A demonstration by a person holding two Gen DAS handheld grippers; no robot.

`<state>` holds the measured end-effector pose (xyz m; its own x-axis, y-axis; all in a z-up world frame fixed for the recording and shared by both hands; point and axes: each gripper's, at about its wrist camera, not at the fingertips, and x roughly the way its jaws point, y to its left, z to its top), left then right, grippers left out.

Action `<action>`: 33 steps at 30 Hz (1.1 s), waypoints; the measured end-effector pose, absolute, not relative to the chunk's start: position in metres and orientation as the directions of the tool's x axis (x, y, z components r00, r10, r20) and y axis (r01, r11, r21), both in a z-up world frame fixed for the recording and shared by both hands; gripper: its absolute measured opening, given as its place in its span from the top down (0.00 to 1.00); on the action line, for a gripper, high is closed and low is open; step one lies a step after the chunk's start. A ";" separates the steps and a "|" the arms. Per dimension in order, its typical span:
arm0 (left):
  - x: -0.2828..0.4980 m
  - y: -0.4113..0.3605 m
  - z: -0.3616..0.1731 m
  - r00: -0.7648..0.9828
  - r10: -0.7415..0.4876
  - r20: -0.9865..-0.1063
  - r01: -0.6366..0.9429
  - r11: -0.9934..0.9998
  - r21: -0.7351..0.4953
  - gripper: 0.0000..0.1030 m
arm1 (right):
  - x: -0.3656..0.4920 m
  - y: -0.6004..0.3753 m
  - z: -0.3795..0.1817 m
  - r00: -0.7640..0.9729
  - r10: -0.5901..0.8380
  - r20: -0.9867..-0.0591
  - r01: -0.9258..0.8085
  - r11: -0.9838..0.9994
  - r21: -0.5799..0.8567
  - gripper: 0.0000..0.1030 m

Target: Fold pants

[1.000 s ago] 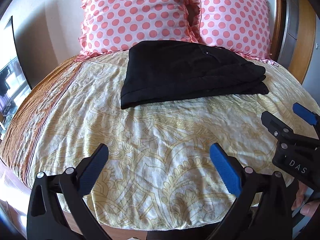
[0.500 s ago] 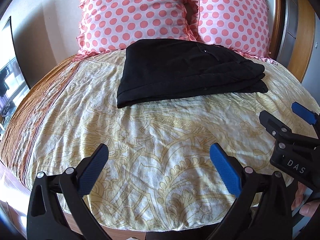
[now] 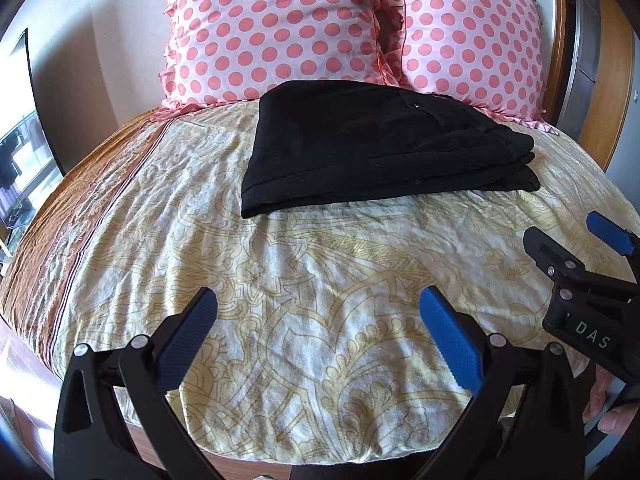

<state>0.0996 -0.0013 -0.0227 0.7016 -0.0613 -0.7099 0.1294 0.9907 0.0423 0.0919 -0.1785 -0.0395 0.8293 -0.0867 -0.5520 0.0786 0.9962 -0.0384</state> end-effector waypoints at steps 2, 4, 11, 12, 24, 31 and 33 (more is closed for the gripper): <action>0.100 -0.001 -0.023 0.700 -0.062 -0.711 0.130 0.991 0.042 0.02 | 0.092 -0.181 -0.041 0.828 -0.087 -0.553 0.079 0.996 -0.038 0.05; 0.100 -0.001 -0.023 0.700 -0.060 -0.712 0.129 0.991 0.043 0.02 | 0.093 -0.182 -0.043 0.828 -0.087 -0.555 0.079 0.996 -0.038 0.05; 0.101 0.000 -0.024 0.698 -0.060 -0.714 0.125 0.991 0.039 0.02 | 0.093 -0.181 -0.042 0.827 -0.086 -0.555 0.078 0.996 -0.038 0.05; 0.101 0.000 -0.024 0.697 -0.060 -0.714 0.125 0.991 0.039 0.02 | 0.093 -0.181 -0.042 0.828 -0.086 -0.554 0.078 0.996 -0.038 0.05; 0.102 0.000 -0.025 0.694 -0.060 -0.718 0.127 0.991 0.039 0.02 | 0.094 -0.182 -0.047 0.823 -0.084 -0.561 0.076 0.996 -0.037 0.05; 0.103 -0.001 -0.026 0.692 -0.059 -0.719 0.128 0.991 0.041 0.02 | 0.094 -0.181 -0.047 0.823 -0.084 -0.562 0.076 0.996 -0.037 0.05; 0.103 -0.002 -0.027 0.691 -0.058 -0.720 0.127 0.991 0.042 0.02 | 0.094 -0.182 -0.048 0.822 -0.084 -0.563 0.077 0.996 -0.036 0.05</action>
